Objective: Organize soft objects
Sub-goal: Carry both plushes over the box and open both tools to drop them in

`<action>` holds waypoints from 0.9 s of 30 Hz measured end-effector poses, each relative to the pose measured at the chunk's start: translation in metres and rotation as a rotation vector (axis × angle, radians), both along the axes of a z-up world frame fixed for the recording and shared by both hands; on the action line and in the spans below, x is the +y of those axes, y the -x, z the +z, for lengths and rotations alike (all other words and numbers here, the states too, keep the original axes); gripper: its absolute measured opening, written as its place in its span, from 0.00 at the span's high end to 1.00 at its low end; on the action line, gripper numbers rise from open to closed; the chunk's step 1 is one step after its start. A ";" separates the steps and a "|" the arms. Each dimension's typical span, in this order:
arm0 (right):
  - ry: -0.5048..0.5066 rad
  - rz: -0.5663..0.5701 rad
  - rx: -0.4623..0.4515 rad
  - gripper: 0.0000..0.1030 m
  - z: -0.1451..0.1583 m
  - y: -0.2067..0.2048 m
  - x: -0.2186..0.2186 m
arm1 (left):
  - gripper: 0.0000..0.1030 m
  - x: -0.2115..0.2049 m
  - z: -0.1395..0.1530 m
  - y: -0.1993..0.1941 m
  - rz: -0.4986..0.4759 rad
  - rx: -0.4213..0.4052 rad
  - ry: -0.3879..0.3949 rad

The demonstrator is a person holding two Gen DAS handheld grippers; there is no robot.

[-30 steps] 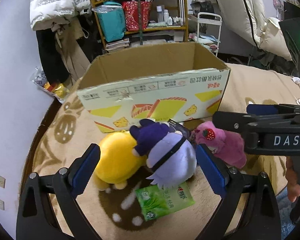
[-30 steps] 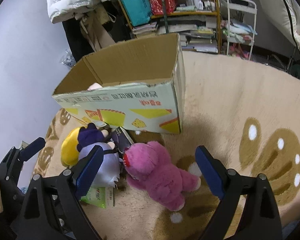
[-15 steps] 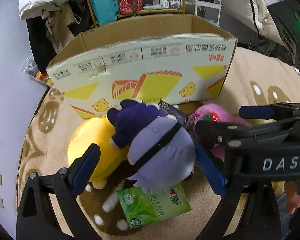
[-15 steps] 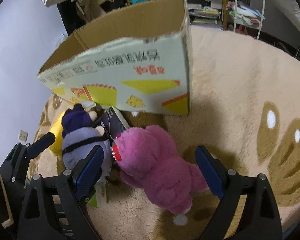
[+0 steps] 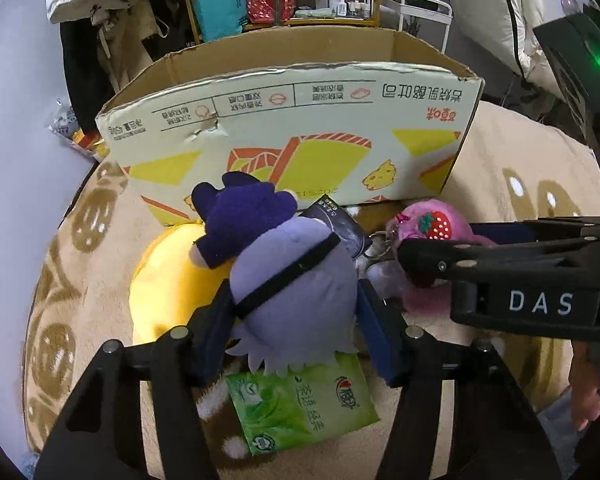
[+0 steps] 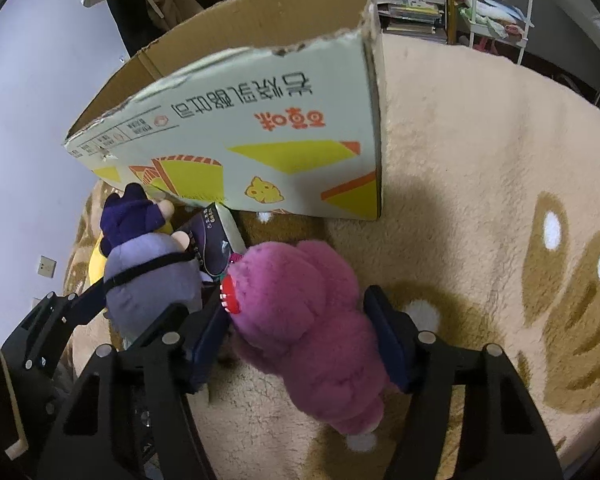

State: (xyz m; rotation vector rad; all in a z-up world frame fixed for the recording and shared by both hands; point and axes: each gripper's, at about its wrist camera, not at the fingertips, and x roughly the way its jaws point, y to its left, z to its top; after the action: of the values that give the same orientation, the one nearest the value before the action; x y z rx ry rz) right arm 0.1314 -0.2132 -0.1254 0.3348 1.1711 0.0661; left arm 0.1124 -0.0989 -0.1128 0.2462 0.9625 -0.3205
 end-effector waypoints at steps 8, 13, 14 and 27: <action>0.009 -0.036 -0.079 0.33 0.028 0.011 -0.012 | 0.46 0.007 0.010 0.007 0.011 -0.025 0.019; -0.003 -0.061 -0.151 0.33 0.052 0.018 -0.017 | 0.46 0.014 0.033 0.016 0.032 -0.092 0.058; -0.009 -0.068 -0.168 0.33 0.057 0.019 -0.018 | 0.46 0.015 0.037 0.019 0.030 -0.109 0.062; -0.039 -0.095 -0.448 0.33 0.128 0.038 -0.015 | 0.46 0.033 0.119 0.028 0.021 -0.306 0.132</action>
State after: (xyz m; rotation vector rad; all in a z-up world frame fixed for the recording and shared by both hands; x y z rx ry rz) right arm 0.0934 -0.2284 0.0029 0.3862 0.7103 0.0758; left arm 0.0848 -0.0663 0.0065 0.1582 0.6393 -0.3157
